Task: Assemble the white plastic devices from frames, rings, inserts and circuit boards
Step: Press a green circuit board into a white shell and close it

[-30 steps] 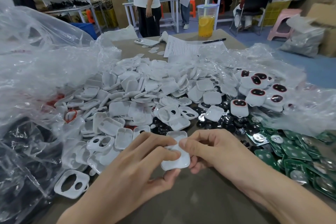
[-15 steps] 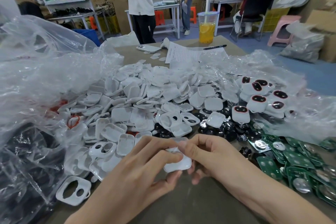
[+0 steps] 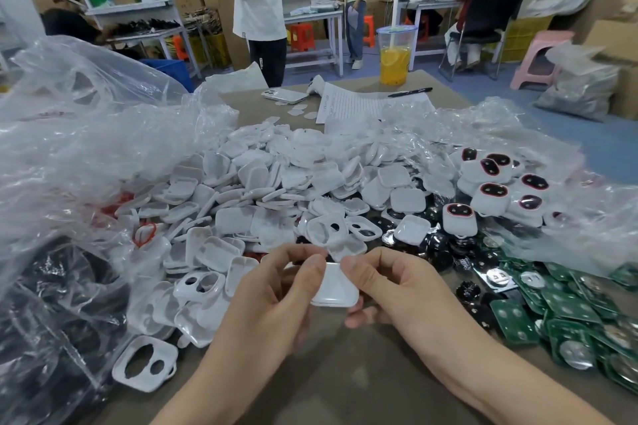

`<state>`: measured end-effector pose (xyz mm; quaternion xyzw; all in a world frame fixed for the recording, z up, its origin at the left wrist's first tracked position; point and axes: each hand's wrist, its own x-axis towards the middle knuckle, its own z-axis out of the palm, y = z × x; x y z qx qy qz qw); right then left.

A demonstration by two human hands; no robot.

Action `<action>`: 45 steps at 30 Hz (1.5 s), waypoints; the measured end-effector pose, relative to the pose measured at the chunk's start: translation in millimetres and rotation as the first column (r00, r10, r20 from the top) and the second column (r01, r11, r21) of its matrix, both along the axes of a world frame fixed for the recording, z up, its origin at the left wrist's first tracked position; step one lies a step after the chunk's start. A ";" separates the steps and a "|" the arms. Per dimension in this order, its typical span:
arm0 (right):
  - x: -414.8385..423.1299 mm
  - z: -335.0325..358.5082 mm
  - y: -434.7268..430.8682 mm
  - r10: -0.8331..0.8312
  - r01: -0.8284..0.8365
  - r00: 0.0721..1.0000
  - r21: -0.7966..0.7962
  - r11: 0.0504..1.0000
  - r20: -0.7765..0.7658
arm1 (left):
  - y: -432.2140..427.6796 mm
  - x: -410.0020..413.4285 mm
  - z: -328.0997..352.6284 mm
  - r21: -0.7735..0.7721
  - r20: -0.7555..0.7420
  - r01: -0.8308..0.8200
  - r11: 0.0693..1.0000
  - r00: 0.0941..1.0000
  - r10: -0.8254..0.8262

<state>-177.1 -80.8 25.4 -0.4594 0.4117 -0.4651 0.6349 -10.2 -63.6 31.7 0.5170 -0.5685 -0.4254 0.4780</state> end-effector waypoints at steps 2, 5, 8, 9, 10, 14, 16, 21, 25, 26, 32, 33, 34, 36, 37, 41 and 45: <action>1.9 -2.8 -0.5 -0.004 0.004 1.000 0.010 1.000 -0.006 | -0.8 -0.4 0.9 0.052 -0.052 0.004 0.999 0.999 -0.001; 3.6 -6.6 -1.5 -0.037 0.037 0.999 0.019 0.999 -0.030 | -1.4 1.4 0.7 0.118 -0.102 0.022 0.993 0.995 -0.010; 3.5 -7.9 -2.4 -0.092 0.091 0.996 0.023 0.996 0.013 | -2.3 0.2 -0.3 0.132 -0.171 0.053 0.990 0.985 -0.029; 3.5 -7.6 -2.8 -0.105 0.105 0.994 0.021 0.994 0.018 | -2.7 -0.9 -1.0 0.121 -0.192 0.057 0.991 0.981 -0.033; 3.2 -7.3 -2.8 -0.114 0.113 0.993 0.018 0.993 0.019 | -2.9 -2.0 -1.8 0.107 -0.201 0.060 0.992 0.979 -0.037; 3.6 -7.4 -2.3 -0.130 0.129 0.991 0.011 0.992 0.031 | -2.3 -3.7 -4.4 0.079 -0.189 0.072 0.994 0.980 -0.056; 3.8 -7.5 -1.9 -0.128 0.128 0.991 0.004 0.992 0.036 | -2.1 -3.0 -4.6 0.072 -0.184 0.072 0.995 0.981 -0.057; 4.2 -6.4 -2.2 -0.127 0.128 0.990 -0.012 0.992 0.054 | -2.3 -3.0 -4.6 0.061 -0.203 0.077 0.995 0.977 -0.063; 3.4 -6.1 -1.1 -0.124 0.126 0.991 -0.027 0.992 0.058 | -3.3 -2.7 -4.9 0.066 -0.223 0.078 0.995 0.973 -0.061; 3.3 -5.9 -1.2 -0.123 0.125 0.991 -0.032 0.992 0.056 | -3.6 -2.7 -5.0 0.066 -0.223 0.075 0.995 0.973 -0.059; 3.3 -2.6 0.2 -0.139 0.141 0.990 -0.075 0.987 0.029 | -5.9 -1.1 -7.6 -0.002 -0.133 0.046 0.999 0.990 -0.046; 2.8 -2.1 1.0 -0.145 0.146 0.989 -0.094 0.985 0.015 | -5.6 -0.9 -8.5 -0.025 -0.108 0.051 0.998 0.993 -0.053; 2.3 -1.9 1.5 -0.152 0.151 0.988 -0.113 0.982 -0.001 | -5.2 -0.6 -9.1 -0.045 -0.086 0.056 0.997 0.995 -0.059; 2.0 -2.1 2.8 -0.155 0.150 0.988 -0.151 0.977 -0.026 | -4.5 -0.2 -10.5 -0.074 -0.054 0.060 0.995 0.996 -0.064; 2.4 -1.7 3.3 -0.151 0.145 0.988 -0.163 0.976 -0.025 | -4.7 0.1 -10.8 -0.083 -0.044 0.058 0.995 0.997 -0.062; 3.3 -1.8 3.5 -0.138 0.136 0.990 -0.154 0.979 -0.006 | -4.6 4.0 -12.5 -0.131 0.013 0.038 0.991 0.999 -0.037; 1.7 -1.1 3.3 -0.155 0.150 0.988 -0.155 0.976 -0.026 | -4.6 4.7 -12.9 -0.165 0.067 0.038 0.986 0.997 -0.027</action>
